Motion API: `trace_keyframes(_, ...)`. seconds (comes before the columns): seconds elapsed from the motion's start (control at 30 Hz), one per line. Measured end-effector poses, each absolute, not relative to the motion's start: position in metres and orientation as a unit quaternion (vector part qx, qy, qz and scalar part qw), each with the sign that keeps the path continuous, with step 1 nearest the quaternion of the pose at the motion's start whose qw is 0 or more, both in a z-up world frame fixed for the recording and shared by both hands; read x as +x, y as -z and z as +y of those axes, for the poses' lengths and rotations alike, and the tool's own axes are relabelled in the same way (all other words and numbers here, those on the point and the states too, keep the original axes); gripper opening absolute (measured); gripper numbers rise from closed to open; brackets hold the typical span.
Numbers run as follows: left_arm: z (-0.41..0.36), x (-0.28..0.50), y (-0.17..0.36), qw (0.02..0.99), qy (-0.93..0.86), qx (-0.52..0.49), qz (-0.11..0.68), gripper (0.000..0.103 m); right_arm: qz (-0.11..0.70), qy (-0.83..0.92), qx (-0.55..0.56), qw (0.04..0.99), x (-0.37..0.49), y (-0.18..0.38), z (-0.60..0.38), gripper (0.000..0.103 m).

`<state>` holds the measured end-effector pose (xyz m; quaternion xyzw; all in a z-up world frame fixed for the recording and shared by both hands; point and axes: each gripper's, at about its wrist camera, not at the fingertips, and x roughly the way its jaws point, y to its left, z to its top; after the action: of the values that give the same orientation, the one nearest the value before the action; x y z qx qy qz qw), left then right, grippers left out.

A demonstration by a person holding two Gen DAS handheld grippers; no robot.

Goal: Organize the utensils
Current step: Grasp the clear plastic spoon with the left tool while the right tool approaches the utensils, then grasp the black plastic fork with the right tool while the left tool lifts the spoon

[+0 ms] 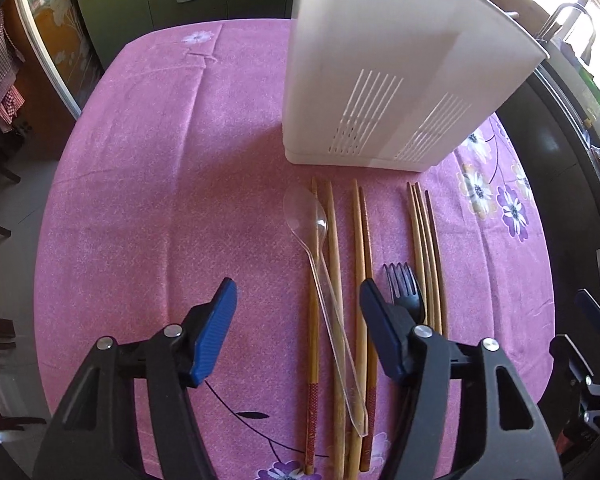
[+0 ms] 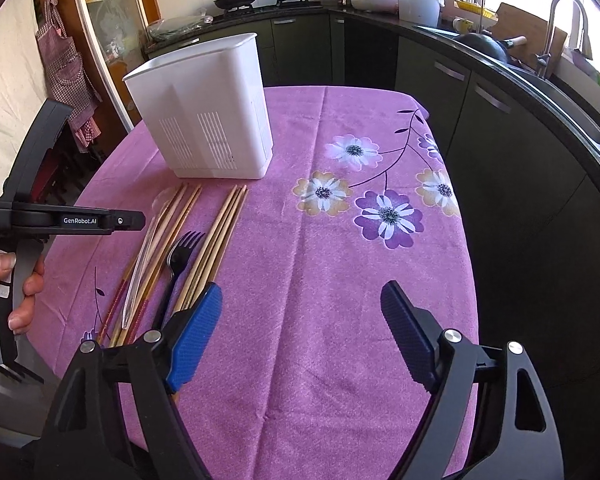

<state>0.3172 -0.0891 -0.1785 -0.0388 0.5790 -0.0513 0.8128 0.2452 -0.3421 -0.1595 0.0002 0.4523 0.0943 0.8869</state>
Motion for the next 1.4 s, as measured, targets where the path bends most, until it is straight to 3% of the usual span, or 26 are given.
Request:
trace_keyframes(0.1,-0.094,0.323,0.184,0.804,0.046,-0.040,0.591,0.048,0.455,-0.099,0.004,0.885,0.246,0.164,-0.344,0.080)
trace_keyframes(0.17,-0.097,0.328,0.188,0.799,0.044,-0.041,0.598,0.036,0.456,-0.100,0.004,0.885,0.247,0.166,-0.345,0.080)
trace_keyframes(0.4,-0.106,0.341,0.197,0.793,0.031,-0.036,0.608,0.021,0.454,-0.103,0.012,0.885,0.245,0.168,-0.351,0.080)
trace_keyframes(0.77,-0.115,0.354,0.202,0.788,0.032,-0.033,0.613,0.009,0.455,-0.105,0.013,0.884,0.246,0.171,-0.354,0.080)
trace_keyframes(1.27,-0.099,0.342,0.165,0.820,0.061,-0.025,0.568,0.008,0.480,-0.139,0.010,0.866,0.251,0.167,-0.327,0.080)
trace_keyframes(1.33,-0.094,0.335,0.155,0.829,0.067,-0.024,0.554,0.008,0.498,-0.159,0.010,0.852,0.253,0.169,-0.311,0.075)
trace_keyframes(1.4,-0.088,0.326,0.146,0.839,0.072,-0.022,0.539,0.008,0.519,-0.174,0.009,0.837,0.257,0.173,-0.293,0.060)
